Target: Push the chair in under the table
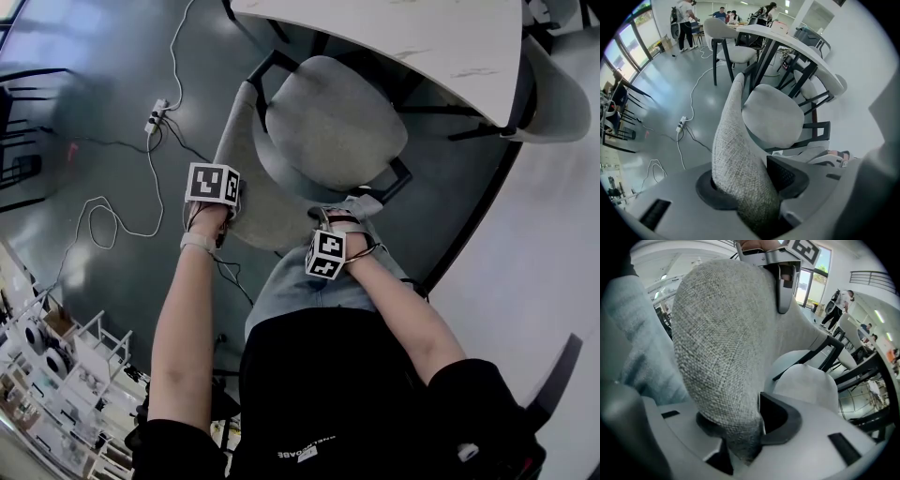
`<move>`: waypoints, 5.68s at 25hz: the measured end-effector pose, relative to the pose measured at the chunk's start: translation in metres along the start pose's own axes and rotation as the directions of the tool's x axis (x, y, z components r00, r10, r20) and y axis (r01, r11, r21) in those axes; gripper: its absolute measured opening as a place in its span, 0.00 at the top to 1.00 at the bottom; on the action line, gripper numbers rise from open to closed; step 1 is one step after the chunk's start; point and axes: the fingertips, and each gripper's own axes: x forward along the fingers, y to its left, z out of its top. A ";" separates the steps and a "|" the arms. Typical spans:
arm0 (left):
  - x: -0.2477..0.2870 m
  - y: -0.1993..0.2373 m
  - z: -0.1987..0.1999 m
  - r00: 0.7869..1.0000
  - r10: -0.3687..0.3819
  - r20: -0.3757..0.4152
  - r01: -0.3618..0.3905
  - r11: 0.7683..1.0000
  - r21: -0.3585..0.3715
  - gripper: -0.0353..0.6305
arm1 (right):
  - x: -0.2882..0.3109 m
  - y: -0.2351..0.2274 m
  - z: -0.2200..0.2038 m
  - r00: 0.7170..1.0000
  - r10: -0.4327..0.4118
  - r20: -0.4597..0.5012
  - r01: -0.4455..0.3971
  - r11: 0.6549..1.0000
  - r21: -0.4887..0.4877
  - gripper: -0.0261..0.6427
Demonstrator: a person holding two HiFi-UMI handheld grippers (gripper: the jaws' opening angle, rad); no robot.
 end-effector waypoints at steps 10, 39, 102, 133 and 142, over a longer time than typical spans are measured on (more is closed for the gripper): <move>-0.004 -0.018 0.003 1.000 -0.016 0.016 0.017 0.997 -0.076 0.66 | -0.016 -0.013 -0.019 1.000 0.009 -0.004 -0.009 1.000 -0.017 0.74; 0.009 -0.090 0.012 0.999 -0.042 0.026 0.047 0.980 -0.195 0.66 | -0.050 -0.051 -0.098 0.997 0.049 -0.060 -0.054 0.995 -0.089 0.74; 0.014 -0.191 0.035 0.981 -0.157 0.114 0.160 0.987 -0.019 0.39 | -0.127 -0.075 -0.176 0.935 0.254 -0.247 -0.297 0.942 -0.155 0.50; -0.335 -0.206 0.061 0.389 -0.180 0.903 0.315 0.948 0.053 0.92 | -0.409 -0.178 0.129 0.688 -0.134 0.713 0.097 0.991 0.093 0.75; -0.425 -0.191 0.033 0.165 -0.147 0.975 0.278 0.956 0.097 0.94 | -0.491 -0.179 0.178 0.423 -0.176 0.889 0.020 0.983 0.185 0.83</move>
